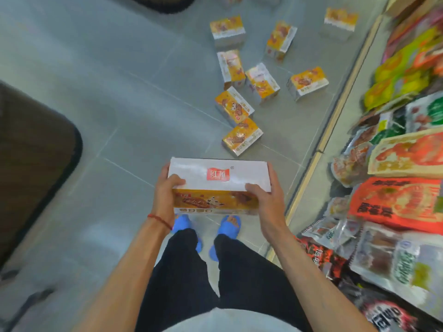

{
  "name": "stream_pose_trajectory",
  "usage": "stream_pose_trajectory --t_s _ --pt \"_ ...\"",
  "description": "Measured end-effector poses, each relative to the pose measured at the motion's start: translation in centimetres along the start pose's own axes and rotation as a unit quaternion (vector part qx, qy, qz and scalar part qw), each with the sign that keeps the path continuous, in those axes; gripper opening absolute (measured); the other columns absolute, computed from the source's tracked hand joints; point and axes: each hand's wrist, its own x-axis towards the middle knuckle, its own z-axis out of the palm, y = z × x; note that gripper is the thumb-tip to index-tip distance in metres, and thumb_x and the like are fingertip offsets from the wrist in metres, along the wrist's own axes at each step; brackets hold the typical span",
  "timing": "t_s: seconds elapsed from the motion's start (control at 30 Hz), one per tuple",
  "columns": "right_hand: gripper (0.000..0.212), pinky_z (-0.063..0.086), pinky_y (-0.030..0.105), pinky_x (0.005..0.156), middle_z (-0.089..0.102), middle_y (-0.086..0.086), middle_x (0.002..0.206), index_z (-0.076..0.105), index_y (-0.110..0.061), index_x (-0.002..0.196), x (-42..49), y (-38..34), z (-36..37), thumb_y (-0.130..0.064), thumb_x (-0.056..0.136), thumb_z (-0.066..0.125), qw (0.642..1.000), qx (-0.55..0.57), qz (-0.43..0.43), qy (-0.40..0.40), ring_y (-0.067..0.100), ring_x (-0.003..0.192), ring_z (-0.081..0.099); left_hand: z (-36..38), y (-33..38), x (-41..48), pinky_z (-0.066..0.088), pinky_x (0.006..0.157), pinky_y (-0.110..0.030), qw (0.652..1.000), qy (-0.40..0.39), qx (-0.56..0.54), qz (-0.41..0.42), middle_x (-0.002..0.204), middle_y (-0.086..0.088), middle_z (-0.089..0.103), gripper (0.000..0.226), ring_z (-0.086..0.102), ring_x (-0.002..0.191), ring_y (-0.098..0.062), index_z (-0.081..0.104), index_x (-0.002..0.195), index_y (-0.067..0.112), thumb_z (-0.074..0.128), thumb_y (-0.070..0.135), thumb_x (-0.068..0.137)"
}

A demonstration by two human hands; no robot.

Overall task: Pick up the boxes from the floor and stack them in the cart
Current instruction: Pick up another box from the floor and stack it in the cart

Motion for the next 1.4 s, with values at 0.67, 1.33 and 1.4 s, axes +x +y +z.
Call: stream_pose_trajectory --t_s 0.67,1.33,1.4 --pt "0.068 0.059 0.028 0.089 0.066 -0.006 0.134 0.048 -0.030 0.149 -30.0 9.3 28.1 -0.028 0.087 0.075 0.937 -0.156 -0.099 -0.297 0.013 0.118 0.067 -38.9 -6.5 -28.4 0.057 0.082 -0.036 0.941 0.259 -0.192 0.105 0.128 -0.006 0.067 0.074 0.069 0.109 -0.024 0.044 0.147 0.031 0.050 0.023 0.074" --pt "0.073 0.057 0.014 0.078 0.061 -0.012 0.141 0.042 -0.031 0.155 -51.5 20.3 55.3 -0.023 0.091 0.077 0.732 -0.296 -0.071 -0.609 0.005 0.119 0.064 -61.9 -12.0 -48.0 0.060 0.079 -0.029 0.711 0.611 -0.327 0.118 0.131 -0.005 0.066 0.071 0.068 0.113 -0.025 0.047 0.147 0.022 0.063 0.026 0.078" --pt "0.073 0.057 0.014 0.078 0.061 -0.011 0.140 0.041 -0.031 0.155 -53.7 20.9 57.5 -0.023 0.091 0.077 0.716 -0.300 -0.068 -0.626 0.007 0.120 0.064 -63.8 -12.2 -49.2 0.060 0.084 -0.034 0.693 0.631 -0.327 0.123 0.130 -0.003 0.067 0.069 0.068 0.113 -0.024 0.048 0.147 0.023 0.067 0.028 0.081"
